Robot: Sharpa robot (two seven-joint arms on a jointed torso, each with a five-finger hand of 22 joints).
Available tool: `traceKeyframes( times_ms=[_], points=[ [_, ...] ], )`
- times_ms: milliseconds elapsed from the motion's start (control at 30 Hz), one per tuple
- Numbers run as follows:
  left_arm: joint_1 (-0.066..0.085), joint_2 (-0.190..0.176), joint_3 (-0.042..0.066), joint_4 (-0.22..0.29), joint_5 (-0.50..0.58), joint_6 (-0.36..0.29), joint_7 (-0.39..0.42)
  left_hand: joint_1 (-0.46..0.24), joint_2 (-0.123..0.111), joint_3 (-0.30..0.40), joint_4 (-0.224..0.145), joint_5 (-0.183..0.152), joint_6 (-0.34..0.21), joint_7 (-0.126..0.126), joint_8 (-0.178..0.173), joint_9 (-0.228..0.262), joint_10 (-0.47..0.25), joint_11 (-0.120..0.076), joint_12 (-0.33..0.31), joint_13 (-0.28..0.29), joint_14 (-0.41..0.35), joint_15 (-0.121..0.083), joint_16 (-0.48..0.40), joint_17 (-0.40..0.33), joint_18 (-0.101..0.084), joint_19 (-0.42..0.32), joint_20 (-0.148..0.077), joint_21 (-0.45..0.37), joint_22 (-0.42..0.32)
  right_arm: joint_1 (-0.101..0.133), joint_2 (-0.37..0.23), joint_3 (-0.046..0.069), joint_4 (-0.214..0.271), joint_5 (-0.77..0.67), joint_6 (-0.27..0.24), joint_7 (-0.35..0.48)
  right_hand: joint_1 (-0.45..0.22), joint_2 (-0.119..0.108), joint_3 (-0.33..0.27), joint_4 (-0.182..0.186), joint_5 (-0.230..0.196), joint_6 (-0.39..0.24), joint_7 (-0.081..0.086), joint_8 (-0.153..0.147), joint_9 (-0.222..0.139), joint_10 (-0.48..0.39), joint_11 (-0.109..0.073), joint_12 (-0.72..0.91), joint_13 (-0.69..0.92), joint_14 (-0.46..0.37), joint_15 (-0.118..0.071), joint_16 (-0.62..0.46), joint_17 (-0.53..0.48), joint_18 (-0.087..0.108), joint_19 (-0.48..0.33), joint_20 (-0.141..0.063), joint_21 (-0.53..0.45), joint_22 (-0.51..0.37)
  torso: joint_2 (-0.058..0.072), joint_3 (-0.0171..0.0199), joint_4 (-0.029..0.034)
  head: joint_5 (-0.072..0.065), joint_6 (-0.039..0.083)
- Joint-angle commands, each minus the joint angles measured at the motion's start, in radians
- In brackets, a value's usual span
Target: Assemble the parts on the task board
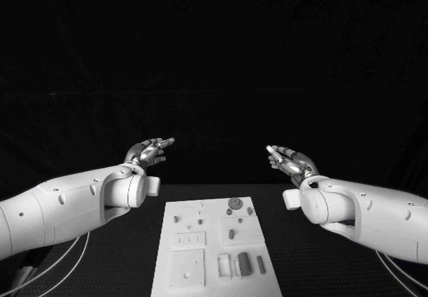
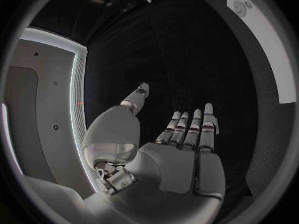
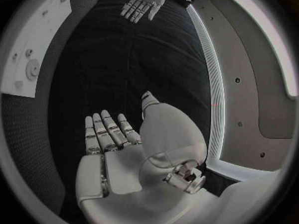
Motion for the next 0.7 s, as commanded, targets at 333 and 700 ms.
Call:
traceKeyframes(
  times_ms=[333,700],
  points=[
    [0.027,0.009,-0.015,-0.031,0.014,0.123,-0.125,0.061,0.047,0.041,-0.062,0.006,0.201,0.085,0.133,0.111,0.348,0.064,0.109,0.057,0.263,0.03,0.139,0.12,0.012,0.145,-0.034,0.074,0.048,0.091,0.011,-0.063,-0.093,0.03,0.329,-0.183,0.318,-0.092,0.012,-0.056,0.011,0.302,0.113,0.161,0.104,0.31,-0.034,0.094,0.015,0.328,-0.033,0.168,0.096,0.138,0.367,-0.005,0.038,0.232,0.0,0.0,0.0,0.0,0.0],
    [0.02,-0.012,-0.031,-0.015,-0.096,0.243,-0.128,0.231,0.057,0.179,-0.08,0.007,0.538,0.067,0.206,0.095,0.713,0.02,0.212,0.145,0.625,-0.077,0.294,0.222,0.059,0.461,-0.134,0.184,0.088,0.084,0.088,-0.064,-0.262,-0.817,0.278,-0.221,0.348,-0.149,0.045,0.001,0.009,0.476,0.063,0.187,0.131,0.505,-0.099,0.113,0.011,0.539,-0.114,0.231,0.146,0.208,0.569,-0.011,0.079,0.232,0.001,-0.0015,0.0009,0.008,-0.047]
  ],
)
